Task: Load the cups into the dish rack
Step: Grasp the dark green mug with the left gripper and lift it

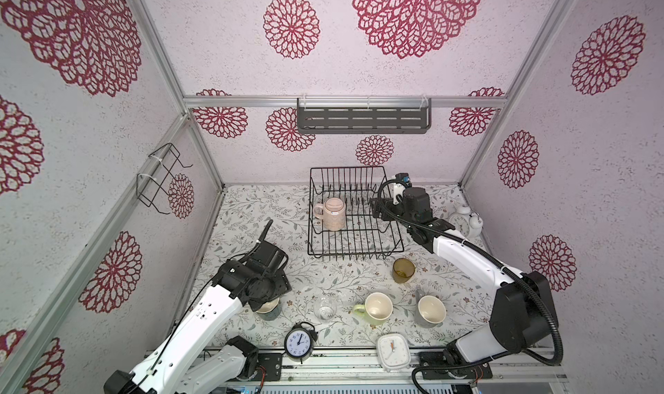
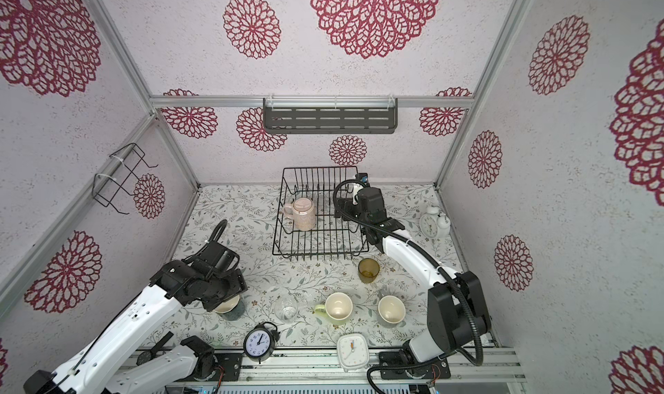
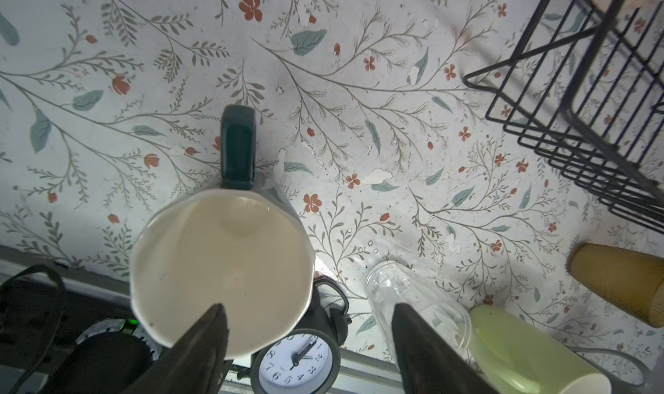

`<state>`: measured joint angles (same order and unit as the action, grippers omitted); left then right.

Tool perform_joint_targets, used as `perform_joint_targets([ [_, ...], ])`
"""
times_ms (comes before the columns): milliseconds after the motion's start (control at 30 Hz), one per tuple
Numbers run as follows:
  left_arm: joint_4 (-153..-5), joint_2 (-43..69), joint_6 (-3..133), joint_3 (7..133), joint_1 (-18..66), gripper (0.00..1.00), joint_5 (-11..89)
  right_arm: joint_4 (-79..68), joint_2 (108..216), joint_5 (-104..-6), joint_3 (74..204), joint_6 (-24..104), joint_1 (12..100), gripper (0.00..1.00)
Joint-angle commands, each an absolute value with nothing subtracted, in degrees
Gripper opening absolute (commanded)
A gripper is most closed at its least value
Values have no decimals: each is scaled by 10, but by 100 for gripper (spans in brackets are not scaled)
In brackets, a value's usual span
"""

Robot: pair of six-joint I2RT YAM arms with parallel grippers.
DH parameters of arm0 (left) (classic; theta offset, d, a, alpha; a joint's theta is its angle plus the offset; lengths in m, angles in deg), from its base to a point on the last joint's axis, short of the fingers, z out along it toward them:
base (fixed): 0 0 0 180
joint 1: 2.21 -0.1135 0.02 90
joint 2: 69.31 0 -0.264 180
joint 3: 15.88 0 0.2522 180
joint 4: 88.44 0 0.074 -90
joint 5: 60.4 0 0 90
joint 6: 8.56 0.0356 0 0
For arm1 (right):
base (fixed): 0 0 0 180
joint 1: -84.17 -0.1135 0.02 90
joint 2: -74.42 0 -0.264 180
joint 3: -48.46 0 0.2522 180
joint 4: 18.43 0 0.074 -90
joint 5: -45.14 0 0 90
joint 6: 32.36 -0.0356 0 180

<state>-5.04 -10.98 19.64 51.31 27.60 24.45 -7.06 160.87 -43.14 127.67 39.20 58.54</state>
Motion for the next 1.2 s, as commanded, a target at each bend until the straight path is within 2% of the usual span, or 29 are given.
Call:
perform_joint_targets([
  [0, -69, -84, 189, 510, 284, 74, 235, -61, 1574, -452, 1259, 337, 587, 91],
  [67, -86, -65, 196, 510, 285, 69, 236, -58, 1567, -455, 1247, 332, 586, 89],
  [133, -102, -45, 203, 507, 284, 55, 229, -58, 1561, -460, 1236, 328, 585, 88],
  [167, -108, -37, 203, 505, 284, 52, 223, -58, 1559, -460, 1233, 324, 586, 87],
  [333, -146, 5, 196, 487, 284, 45, 226, -74, 1558, -501, 1225, 295, 586, 84],
  [367, -147, 14, 197, 487, 283, 40, 228, -72, 1560, -508, 1228, 293, 586, 83],
  [400, -147, 22, 196, 487, 283, 25, 225, -70, 1561, -510, 1232, 294, 586, 83],
  [433, -145, 27, 193, 486, 284, 3, 220, -65, 1561, -511, 1234, 295, 586, 82],
  [467, -144, 28, 191, 485, 285, 0, 217, -63, 1560, -510, 1236, 296, 586, 82],
  [833, -148, -48, 194, 518, 288, 0, 244, -59, 1540, -527, 1220, 287, 586, 82],
  [967, -185, -91, 221, 557, 288, 0, 268, -47, 1534, -528, 1219, 270, 564, 78],
  [1067, -225, -113, 243, 589, 287, 0, 271, -34, 1528, -565, 1227, 266, 540, 81],
  [1167, -294, -123, 278, 611, 286, 0, 300, -36, 1510, -626, 1225, 244, 533, 89],
])
